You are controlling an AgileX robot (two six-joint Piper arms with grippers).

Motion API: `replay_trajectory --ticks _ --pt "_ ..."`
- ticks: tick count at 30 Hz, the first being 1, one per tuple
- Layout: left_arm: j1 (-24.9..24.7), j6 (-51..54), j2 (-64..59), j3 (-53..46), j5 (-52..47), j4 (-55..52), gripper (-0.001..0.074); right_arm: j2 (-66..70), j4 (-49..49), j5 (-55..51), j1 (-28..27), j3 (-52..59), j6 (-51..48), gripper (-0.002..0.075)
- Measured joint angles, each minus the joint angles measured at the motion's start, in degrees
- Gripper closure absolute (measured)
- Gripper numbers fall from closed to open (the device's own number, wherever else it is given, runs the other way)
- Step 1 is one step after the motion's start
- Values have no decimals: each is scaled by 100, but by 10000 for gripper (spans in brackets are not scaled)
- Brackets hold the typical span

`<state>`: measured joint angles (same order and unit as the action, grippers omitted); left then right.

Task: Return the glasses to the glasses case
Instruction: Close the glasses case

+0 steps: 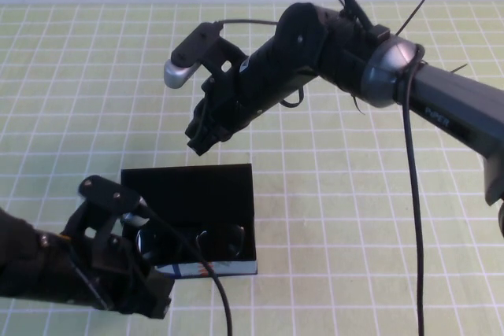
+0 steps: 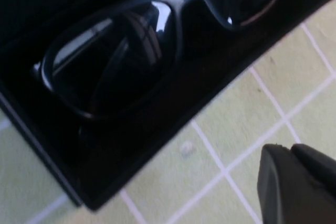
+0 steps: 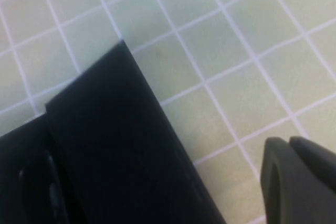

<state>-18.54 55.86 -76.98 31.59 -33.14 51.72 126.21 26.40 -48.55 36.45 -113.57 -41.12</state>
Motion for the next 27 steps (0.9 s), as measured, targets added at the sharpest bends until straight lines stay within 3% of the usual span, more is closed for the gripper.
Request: replay_trajectory --ticks 10,27 --pt "-65 3 -770 149 391 217 738 291 340 64 -492 0 23 742" --pt "-65 313 -888 149 826 811 738 544 1292 -1485 -680 -12 -462 742"
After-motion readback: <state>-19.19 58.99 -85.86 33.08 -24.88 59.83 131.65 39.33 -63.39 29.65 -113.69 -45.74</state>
